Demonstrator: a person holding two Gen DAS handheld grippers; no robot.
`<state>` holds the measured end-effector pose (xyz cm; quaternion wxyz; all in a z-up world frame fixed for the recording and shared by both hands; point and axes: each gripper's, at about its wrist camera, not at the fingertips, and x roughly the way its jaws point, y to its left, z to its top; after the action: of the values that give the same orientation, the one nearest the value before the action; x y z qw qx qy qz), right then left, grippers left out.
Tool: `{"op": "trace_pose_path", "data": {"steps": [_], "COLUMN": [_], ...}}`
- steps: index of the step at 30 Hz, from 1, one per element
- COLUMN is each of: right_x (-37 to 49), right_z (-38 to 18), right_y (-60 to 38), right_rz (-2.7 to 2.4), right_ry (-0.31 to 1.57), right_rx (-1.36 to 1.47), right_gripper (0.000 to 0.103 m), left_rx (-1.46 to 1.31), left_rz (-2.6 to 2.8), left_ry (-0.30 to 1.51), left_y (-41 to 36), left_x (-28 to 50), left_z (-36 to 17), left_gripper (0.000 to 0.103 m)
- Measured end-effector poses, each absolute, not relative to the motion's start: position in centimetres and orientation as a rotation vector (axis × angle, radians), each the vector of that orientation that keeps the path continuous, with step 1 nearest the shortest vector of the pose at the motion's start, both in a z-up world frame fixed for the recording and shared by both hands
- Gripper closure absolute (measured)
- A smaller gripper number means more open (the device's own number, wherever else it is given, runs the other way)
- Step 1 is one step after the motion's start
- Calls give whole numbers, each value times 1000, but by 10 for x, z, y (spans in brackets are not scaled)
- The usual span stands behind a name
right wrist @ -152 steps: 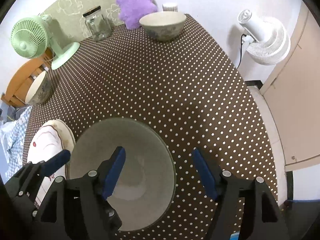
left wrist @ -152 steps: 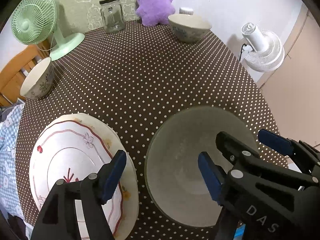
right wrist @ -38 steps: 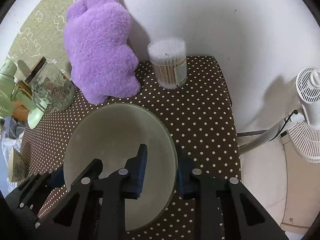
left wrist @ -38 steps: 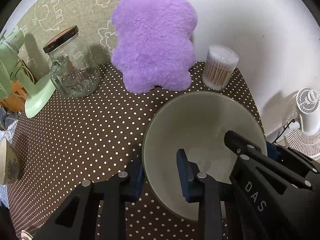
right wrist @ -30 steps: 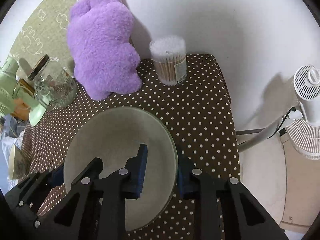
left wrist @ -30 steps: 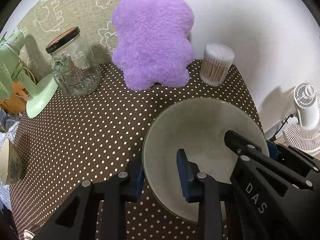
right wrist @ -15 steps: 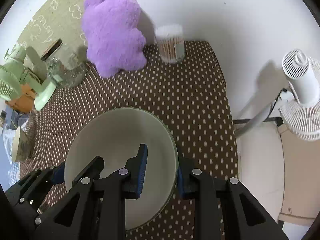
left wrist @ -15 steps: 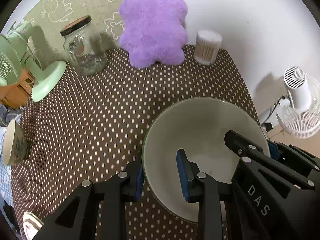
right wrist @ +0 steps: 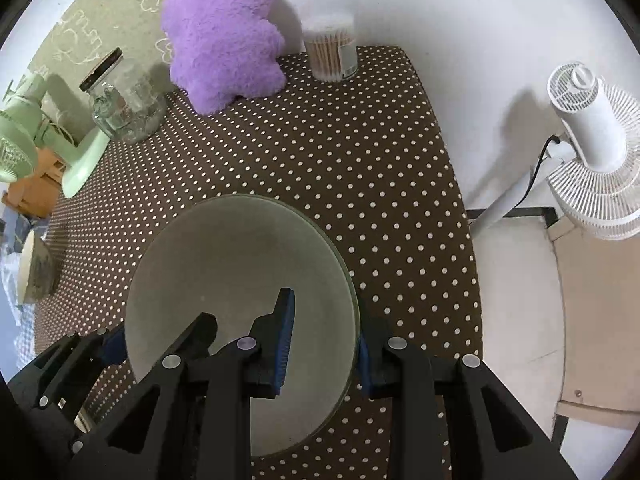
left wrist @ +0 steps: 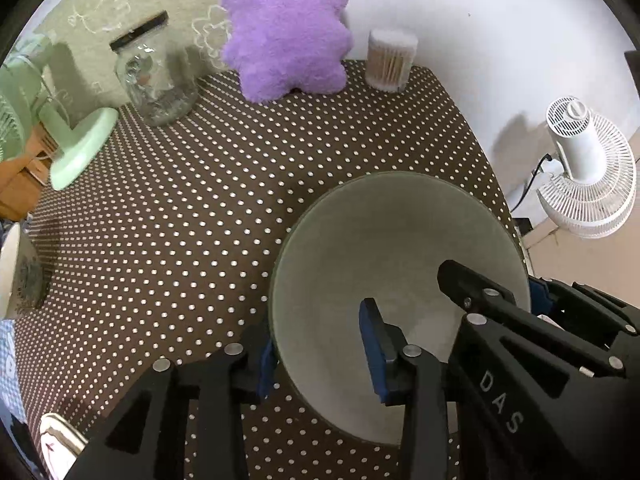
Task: Organize plates and bowls
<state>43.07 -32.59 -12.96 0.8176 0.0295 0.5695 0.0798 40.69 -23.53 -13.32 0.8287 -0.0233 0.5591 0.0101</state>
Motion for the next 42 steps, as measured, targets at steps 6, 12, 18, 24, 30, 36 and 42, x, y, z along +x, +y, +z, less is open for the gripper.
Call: {"op": "trace_pose_path", "data": {"steps": [6, 12, 18, 24, 30, 36, 42], "right_x": [428, 417, 394, 364, 327, 289, 258], "right_z": [-127, -111, -86, -61, -41, -29, -29], "right_y": [-323, -317, -316, -310, -295, -279, -265], "right_rz": [148, 136, 120, 111, 113, 117, 112], "right_ry": [1224, 1195, 1158, 1124, 1099, 1087, 1093], "right_rx": [45, 35, 43, 43, 39, 37, 32], "right_gripper": [71, 71, 71, 71, 71, 71, 71], "left_rx": [-39, -35, -40, -50, -45, -43, -42], "left_rz": [-16, -38, -55, -65, -64, -59, -65], "left_ry": [1198, 1172, 1133, 1088, 1066, 1057, 1065], "left_y": [-237, -224, -218, -201, -185, -180, -172], "left_x": [408, 393, 370, 334, 299, 269, 241], "left_z": [-133, -113, -91, -67, -49, -40, -42], "left_gripper": [66, 66, 66, 66, 66, 66, 66]}}
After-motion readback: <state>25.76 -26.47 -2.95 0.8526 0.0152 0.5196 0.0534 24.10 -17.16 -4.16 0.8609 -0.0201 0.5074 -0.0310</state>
